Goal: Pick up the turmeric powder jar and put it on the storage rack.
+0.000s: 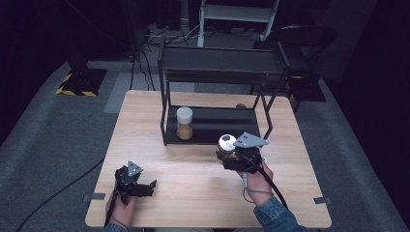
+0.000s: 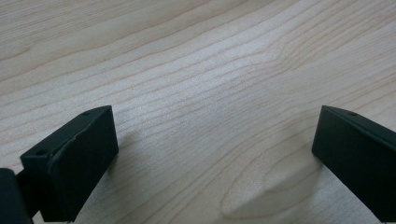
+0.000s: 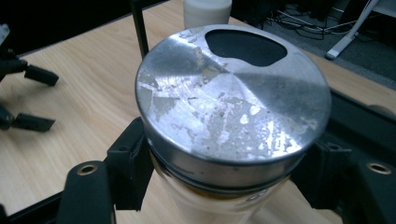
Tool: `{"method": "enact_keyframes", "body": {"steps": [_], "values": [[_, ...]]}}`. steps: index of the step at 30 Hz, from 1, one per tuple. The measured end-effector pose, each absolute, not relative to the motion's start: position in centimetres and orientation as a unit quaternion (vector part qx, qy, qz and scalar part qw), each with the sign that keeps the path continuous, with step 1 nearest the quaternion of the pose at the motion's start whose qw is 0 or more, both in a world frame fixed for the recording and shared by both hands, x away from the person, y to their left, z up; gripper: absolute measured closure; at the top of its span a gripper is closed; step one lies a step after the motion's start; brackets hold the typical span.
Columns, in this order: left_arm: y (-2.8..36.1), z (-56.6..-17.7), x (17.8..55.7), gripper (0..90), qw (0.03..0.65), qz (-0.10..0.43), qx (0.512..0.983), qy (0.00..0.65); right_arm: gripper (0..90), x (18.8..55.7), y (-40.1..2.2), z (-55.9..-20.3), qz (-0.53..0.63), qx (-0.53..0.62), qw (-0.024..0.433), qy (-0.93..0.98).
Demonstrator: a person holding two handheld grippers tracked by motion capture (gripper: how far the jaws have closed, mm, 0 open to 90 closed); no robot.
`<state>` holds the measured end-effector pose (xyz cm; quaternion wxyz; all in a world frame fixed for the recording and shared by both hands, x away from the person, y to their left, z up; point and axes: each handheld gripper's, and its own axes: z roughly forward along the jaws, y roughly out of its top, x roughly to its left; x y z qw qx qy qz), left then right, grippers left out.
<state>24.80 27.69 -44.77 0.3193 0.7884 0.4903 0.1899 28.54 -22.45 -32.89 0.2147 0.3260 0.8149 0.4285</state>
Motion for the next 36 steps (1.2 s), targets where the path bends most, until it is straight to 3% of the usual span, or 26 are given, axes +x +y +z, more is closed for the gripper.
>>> {"method": "enact_keyframes", "body": {"steps": [17,27,36], "values": [[27.6,-44.8,25.0,0.2,0.319,0.190,0.789,0.489,31.0,35.8,-17.3,-30.0,0.419,0.332,0.225,0.814],[27.5,-44.8,25.1,0.2,0.319,0.190,0.788,0.491,31.0,41.0,-15.3,-31.0,0.413,0.366,0.213,0.807],[27.4,-44.8,25.2,0.2,0.320,0.190,0.788,0.491,31.0,44.4,-13.7,-32.4,0.394,0.377,0.233,0.805]]}}
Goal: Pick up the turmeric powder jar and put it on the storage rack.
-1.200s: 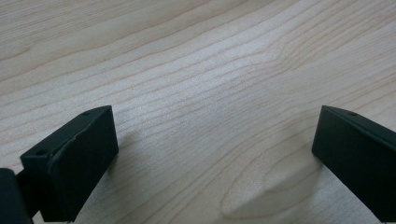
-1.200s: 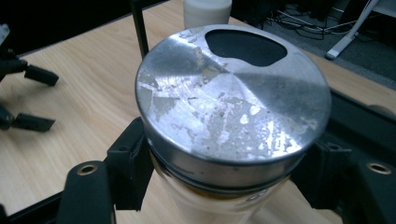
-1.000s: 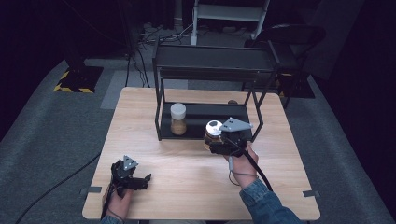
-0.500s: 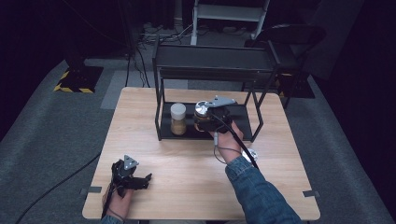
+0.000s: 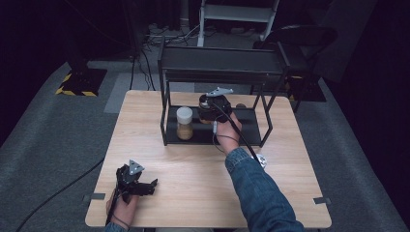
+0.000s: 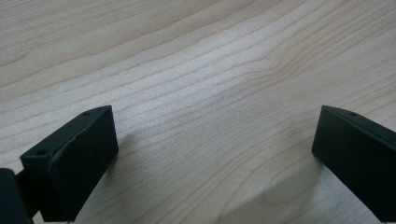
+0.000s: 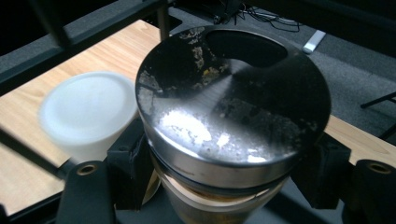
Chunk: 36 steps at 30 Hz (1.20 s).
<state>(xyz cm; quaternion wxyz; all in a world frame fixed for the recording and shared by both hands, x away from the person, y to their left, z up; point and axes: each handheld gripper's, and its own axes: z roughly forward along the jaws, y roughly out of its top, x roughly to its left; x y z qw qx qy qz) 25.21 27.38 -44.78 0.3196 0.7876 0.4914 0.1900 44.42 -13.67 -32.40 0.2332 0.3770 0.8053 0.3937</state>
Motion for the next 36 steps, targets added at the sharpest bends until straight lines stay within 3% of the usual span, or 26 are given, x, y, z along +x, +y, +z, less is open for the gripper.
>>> {"method": "enact_keyframes", "body": {"steps": [16,36], "values": [[27.4,-44.8,25.2,0.2,0.320,0.190,0.788,0.491,30.9,47.6,-12.0,-36.2,0.379,0.391,0.228,0.807],[27.4,-44.8,25.2,0.2,0.320,0.190,0.788,0.491,30.9,48.9,-11.0,-39.0,0.365,0.400,0.219,0.812]]}}
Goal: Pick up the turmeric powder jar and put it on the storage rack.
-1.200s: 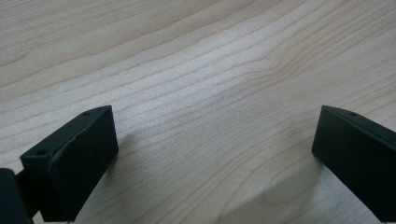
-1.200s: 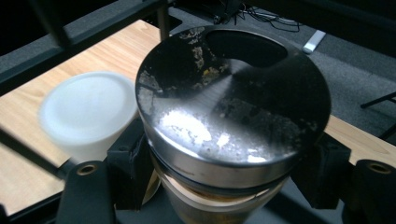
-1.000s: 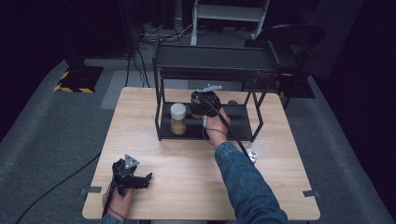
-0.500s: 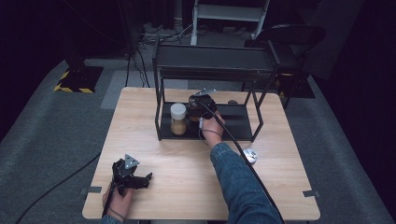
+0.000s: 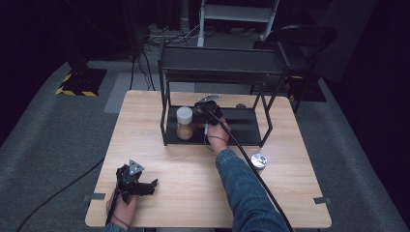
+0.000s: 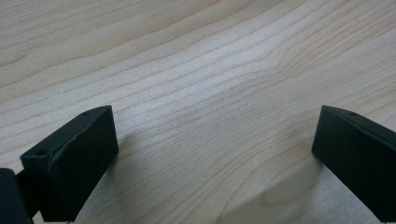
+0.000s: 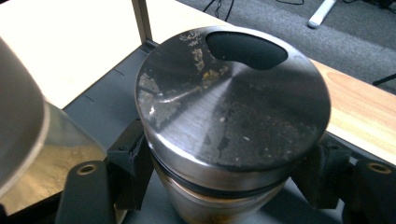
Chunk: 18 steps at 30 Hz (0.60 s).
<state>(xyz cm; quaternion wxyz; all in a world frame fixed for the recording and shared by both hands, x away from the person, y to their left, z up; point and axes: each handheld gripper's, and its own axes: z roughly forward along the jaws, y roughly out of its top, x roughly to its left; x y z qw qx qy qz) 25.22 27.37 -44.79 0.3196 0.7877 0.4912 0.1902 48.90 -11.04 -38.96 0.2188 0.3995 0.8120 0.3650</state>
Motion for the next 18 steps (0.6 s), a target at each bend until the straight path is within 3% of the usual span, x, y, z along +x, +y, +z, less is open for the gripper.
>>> {"method": "enact_keyframes", "body": {"steps": [10,15,18], "values": [[27.4,-44.8,25.2,0.2,0.320,0.190,0.788,0.491,30.0,48.7,-11.5,-39.7,0.373,0.406,0.216,0.806],[27.4,-44.8,25.2,0.2,0.319,0.191,0.788,0.491,14.7,48.0,-11.6,-39.1,0.381,0.405,0.229,0.799],[27.4,-44.8,25.2,0.2,0.320,0.190,0.788,0.491,12.4,47.1,-12.2,-38.2,0.393,0.406,0.230,0.792]]}}
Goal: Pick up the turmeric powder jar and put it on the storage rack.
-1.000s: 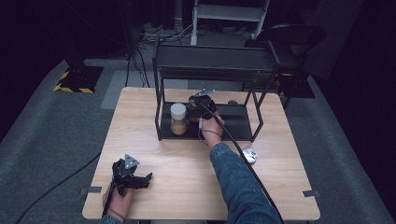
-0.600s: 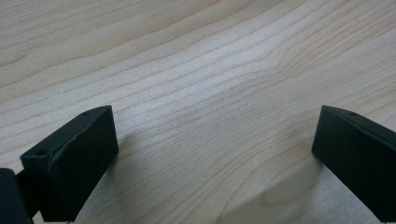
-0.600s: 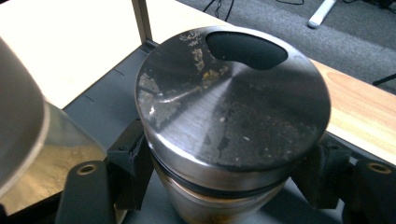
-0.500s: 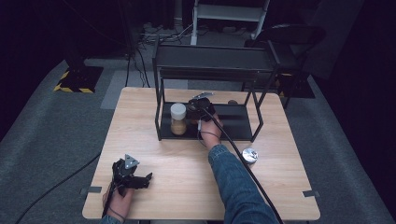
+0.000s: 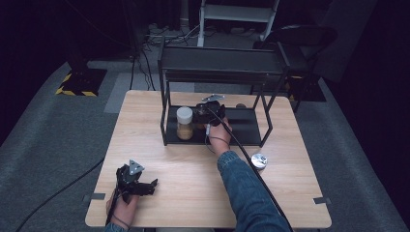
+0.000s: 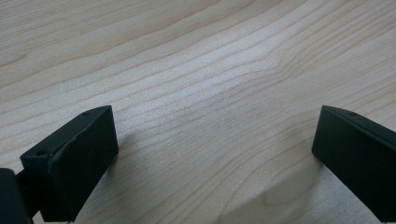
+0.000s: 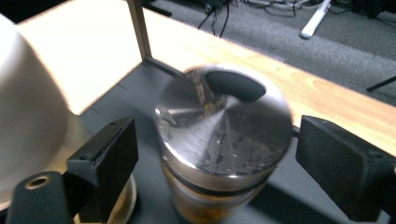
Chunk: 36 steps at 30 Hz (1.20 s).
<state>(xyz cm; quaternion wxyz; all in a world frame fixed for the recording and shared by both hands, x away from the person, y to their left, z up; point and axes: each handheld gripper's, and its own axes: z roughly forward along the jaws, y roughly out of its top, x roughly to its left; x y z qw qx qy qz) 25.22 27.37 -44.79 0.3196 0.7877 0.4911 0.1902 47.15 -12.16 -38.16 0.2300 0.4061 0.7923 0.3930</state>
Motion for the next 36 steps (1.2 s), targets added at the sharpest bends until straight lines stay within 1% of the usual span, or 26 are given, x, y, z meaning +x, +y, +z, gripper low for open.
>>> {"method": "enact_keyframes", "body": {"steps": [4,8,16,31,36], "values": [[27.4,-44.8,25.2,0.2,0.320,0.190,0.788,0.491,8.8,45.6,-13.2,-36.7,0.413,0.408,0.228,0.782],[27.4,-44.8,25.2,0.2,0.320,0.190,0.788,0.491,8.7,43.7,-14.5,-35.3,0.429,0.402,0.224,0.777],[27.4,-44.8,25.3,0.2,0.319,0.190,0.788,0.490,8.7,40.0,-16.4,-32.5,0.433,0.388,0.242,0.777],[27.4,-44.8,25.2,0.2,0.320,0.190,0.788,0.491,8.1,34.9,-21.9,-31.0,0.448,0.385,0.259,0.764],[27.4,-44.8,25.2,0.2,0.320,0.190,0.788,0.491,5.6,33.4,-23.9,-31.2,0.456,0.384,0.259,0.760]]}}
